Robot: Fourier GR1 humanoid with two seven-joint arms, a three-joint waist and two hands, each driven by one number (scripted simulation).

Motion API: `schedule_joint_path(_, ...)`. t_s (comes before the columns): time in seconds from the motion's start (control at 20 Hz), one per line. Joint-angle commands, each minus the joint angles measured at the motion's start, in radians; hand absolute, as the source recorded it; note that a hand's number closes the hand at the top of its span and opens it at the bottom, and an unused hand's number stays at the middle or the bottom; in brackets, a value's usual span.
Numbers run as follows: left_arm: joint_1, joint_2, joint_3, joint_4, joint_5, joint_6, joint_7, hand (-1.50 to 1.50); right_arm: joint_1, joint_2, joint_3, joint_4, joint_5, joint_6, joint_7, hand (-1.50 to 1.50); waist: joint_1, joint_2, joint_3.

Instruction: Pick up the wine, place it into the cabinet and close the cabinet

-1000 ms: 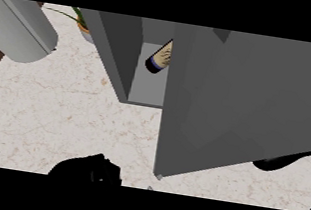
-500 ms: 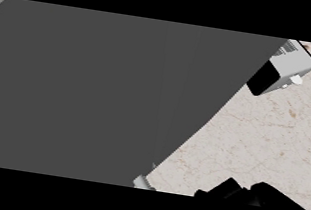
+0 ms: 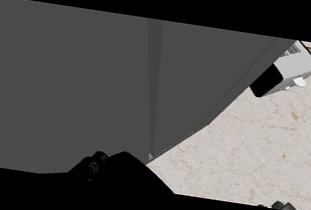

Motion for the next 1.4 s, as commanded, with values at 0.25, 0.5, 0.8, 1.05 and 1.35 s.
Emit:
schedule_joint_path(0.25,0.036,0.082,0.17,0.091,0.13,-0.231,0.025,1.5,-0.299,0.007,0.011,0.441,0.023,-0.186,-0.177,1.5,0.008,0.008,0.0)
schedule_joint_path(0.5,0.065,0.115,0.249,0.049,0.222,-0.25,0.078,1.5,-0.341,0.007,-0.026,0.68,-0.047,-0.225,-0.337,1.5,0.022,0.012,0.001)
schedule_joint_path(0.8,0.04,0.084,0.256,0.109,0.204,-0.275,0.084,1.5,-0.422,0.007,-0.132,0.99,-0.122,-0.164,-0.507,1.5,0.018,0.019,0.001)
schedule_joint_path(1.05,0.078,0.102,0.321,0.092,0.208,-0.309,0.097,1.5,-0.387,-0.006,-0.193,1.185,-0.097,-0.084,-0.624,1.5,0.024,0.02,0.002)
schedule_joint_path(1.35,0.047,0.099,0.333,0.071,0.243,-0.265,0.116,1.5,-0.336,-0.064,-0.174,1.24,-0.073,-0.069,-0.704,1.5,0.022,0.03,0.003)
